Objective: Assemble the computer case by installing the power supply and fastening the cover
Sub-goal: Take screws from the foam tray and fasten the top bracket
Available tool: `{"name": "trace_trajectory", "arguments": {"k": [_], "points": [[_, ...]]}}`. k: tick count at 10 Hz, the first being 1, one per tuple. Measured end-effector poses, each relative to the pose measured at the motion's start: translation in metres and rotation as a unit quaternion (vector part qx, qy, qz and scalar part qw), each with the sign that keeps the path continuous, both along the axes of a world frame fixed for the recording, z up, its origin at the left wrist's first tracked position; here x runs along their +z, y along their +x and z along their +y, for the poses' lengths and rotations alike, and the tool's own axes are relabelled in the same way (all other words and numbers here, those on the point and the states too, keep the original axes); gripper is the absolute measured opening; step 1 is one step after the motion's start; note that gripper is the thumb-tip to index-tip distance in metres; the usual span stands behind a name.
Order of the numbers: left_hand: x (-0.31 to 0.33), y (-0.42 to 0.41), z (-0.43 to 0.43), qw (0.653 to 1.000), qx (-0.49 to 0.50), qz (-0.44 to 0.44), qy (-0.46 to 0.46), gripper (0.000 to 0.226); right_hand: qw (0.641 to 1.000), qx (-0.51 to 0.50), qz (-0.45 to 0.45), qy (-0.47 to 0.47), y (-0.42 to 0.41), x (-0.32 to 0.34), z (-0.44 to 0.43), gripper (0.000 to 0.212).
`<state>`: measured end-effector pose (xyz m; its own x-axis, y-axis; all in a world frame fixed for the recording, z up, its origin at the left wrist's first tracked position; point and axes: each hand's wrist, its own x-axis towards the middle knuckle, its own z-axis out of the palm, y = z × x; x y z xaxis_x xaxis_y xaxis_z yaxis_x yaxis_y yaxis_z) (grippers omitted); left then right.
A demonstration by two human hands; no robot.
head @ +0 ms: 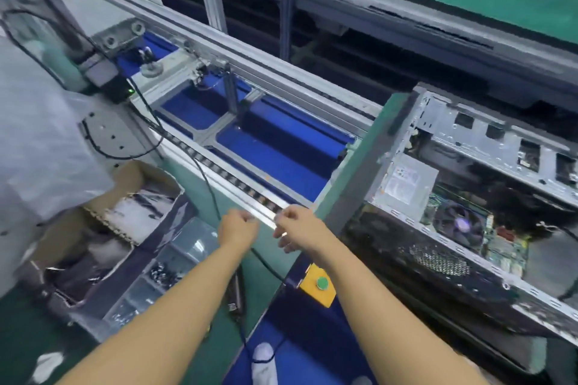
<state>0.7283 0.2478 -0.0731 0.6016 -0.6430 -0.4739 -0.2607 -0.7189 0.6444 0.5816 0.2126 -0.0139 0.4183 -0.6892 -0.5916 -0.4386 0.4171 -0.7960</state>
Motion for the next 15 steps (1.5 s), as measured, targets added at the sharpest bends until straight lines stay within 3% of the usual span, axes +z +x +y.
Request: {"name": "trace_trajectory", "arguments": {"k": [1,2,3,5,6,7,8,9,10,11,12,13,14,15], "points": [[-0.035,0.019,0.018,0.994,-0.029,0.001,0.103,0.033,0.999,0.028,0.032,0.021,0.018,-0.026,0.01,0.012],[-0.056,0.022,0.029,0.987,-0.057,-0.029,0.148,0.033,0.998,0.036,0.045,0.04,0.024,-0.041,0.018,0.015],[-0.075,0.026,0.032,0.977,-0.063,-0.057,0.196,0.059,0.996,0.031,0.066,0.047,0.023,-0.047,0.021,0.013],[-0.085,0.039,0.037,0.965,-0.134,-0.057,0.217,0.03,0.995,0.026,0.08,0.055,0.015,-0.037,0.025,0.009],[-0.08,0.044,0.041,0.981,-0.111,0.043,0.156,0.021,0.994,0.025,0.094,0.043,0.006,-0.028,0.027,0.012],[-0.055,0.045,0.044,0.962,-0.08,0.252,0.072,0.028,0.994,0.033,0.101,0.002,0.0,-0.017,0.025,0.024],[-0.018,0.042,0.04,0.9,-0.131,0.415,0.016,0.048,0.996,0.021,0.085,-0.023,-0.004,0.003,0.025,0.029],[0.024,0.027,0.023,0.857,-0.194,0.475,-0.033,0.061,0.998,0.01,0.051,-0.035,-0.014,0.025,0.023,0.021],[0.067,-0.004,-0.002,0.829,-0.228,0.503,-0.093,0.059,0.995,-0.018,-0.005,-0.095,-0.036,0.054,0.017,0.03],[0.111,-0.046,-0.027,0.826,-0.26,0.481,-0.138,0.048,0.969,0.0,-0.009,-0.248,-0.075,0.08,0.012,0.074],[0.148,-0.093,-0.049,0.805,-0.319,0.469,-0.178,0.039,0.911,0.015,0.055,-0.408,-0.121,0.098,0.014,0.108],[0.176,-0.15,-0.068,0.792,-0.379,0.443,-0.179,0.039,0.83,-0.018,0.149,-0.538,-0.155,0.121,0.009,0.088],[0.192,-0.21,-0.078,0.796,-0.388,0.433,-0.168,0.032,0.784,-0.1,0.192,-0.582,-0.2,0.124,-0.001,0.043],[0.2,-0.265,-0.082,0.791,-0.41,0.431,-0.146,0.041,0.736,-0.095,0.218,-0.634,-0.254,0.123,0.006,0.05]]}}
